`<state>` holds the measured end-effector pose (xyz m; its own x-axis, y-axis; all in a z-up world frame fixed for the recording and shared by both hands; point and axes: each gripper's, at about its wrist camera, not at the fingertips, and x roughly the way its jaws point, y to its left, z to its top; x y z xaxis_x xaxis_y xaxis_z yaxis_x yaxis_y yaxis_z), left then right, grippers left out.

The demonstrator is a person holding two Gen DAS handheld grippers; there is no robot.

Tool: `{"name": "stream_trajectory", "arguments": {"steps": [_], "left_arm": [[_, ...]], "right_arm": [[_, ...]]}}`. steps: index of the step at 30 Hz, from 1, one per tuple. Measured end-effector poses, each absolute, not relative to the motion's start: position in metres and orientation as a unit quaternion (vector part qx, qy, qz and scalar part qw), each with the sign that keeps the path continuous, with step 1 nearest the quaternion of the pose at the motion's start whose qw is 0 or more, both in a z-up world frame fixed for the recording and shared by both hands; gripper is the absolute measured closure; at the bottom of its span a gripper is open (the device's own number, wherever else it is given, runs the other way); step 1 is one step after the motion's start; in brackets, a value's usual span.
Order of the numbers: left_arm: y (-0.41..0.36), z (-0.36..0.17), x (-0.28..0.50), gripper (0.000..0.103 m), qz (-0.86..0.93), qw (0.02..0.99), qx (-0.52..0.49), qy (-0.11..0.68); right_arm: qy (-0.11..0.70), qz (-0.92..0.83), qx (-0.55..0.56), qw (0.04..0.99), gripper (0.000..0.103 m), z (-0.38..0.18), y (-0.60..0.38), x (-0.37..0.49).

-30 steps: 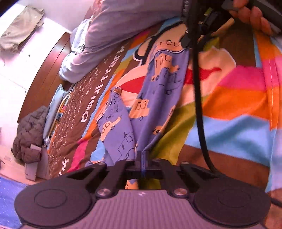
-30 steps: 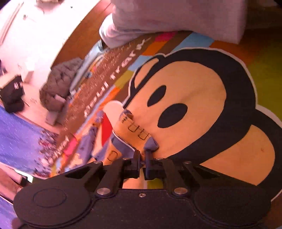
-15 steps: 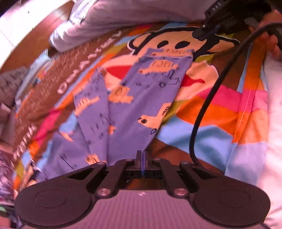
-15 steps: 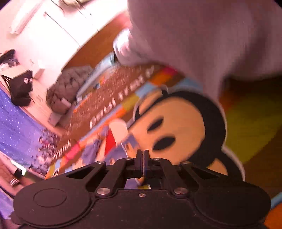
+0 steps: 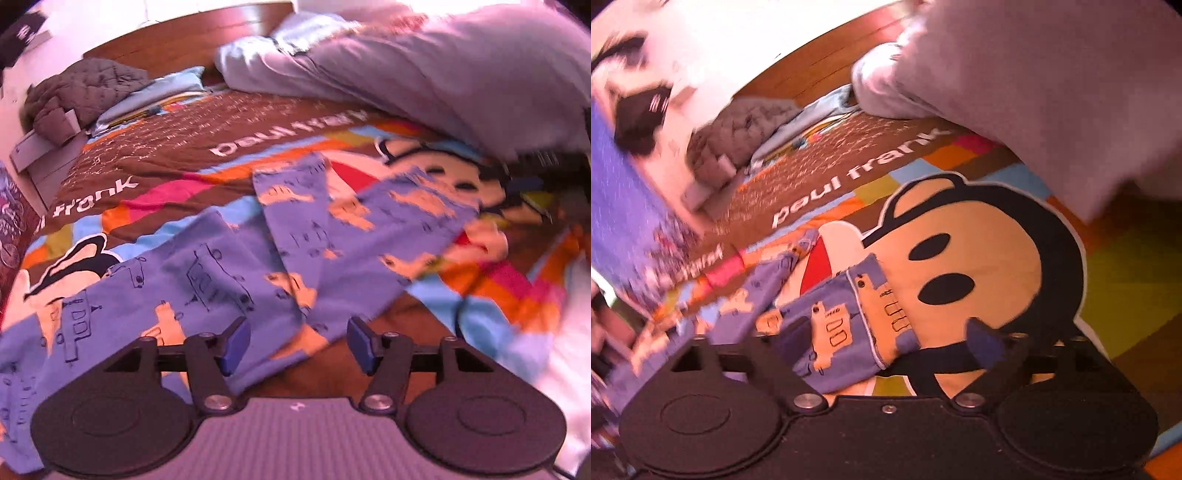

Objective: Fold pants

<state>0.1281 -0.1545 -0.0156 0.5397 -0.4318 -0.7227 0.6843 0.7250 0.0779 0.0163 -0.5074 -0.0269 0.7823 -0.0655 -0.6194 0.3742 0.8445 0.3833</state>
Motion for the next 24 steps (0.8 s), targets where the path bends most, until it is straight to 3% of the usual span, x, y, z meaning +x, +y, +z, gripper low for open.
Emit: {"name": "stream_trajectory", "arguments": {"steps": [3, 5, 6, 8, 9, 16, 20, 24], "left_arm": [[-0.16, -0.018, 0.141, 0.034, -0.325, 0.875, 0.149, 0.328], [-0.165, -0.019, 0.147, 0.038, -0.324, 0.884, 0.131, 0.31], [-0.168, -0.022, 0.15, 0.044, -0.326, 0.886, 0.126, 0.305], [-0.177, -0.033, 0.16, 0.071, -0.331, 0.882, 0.117, 0.314], [-0.178, -0.04, 0.165, 0.074, -0.332, 0.88, 0.11, 0.321], [-0.128, -0.08, 0.21, 0.085, -0.358, 0.836, -0.095, 0.406], [-0.126, -0.082, 0.211, 0.086, -0.357, 0.836, -0.089, 0.408], [-0.129, -0.083, 0.21, 0.086, -0.356, 0.837, -0.081, 0.407]], "right_arm": [[0.312, -0.096, 0.17, 0.93, 0.001, -0.021, -0.481, 0.021], [0.315, -0.088, 0.123, 0.937, 0.001, -0.019, -0.465, 0.025], [0.315, -0.085, 0.103, 0.939, 0.001, -0.017, -0.459, 0.028], [0.31, -0.074, 0.084, 0.944, 0.001, -0.01, -0.451, 0.04], [0.313, -0.06, 0.081, 0.944, 0.002, -0.005, -0.449, 0.05], [0.392, 0.072, 0.025, 0.917, 0.03, 0.035, -0.407, 0.186], [0.442, 0.074, -0.005, 0.894, 0.038, 0.022, -0.367, 0.279], [0.492, 0.036, 0.01, 0.87, 0.039, -0.003, -0.338, 0.344]]}}
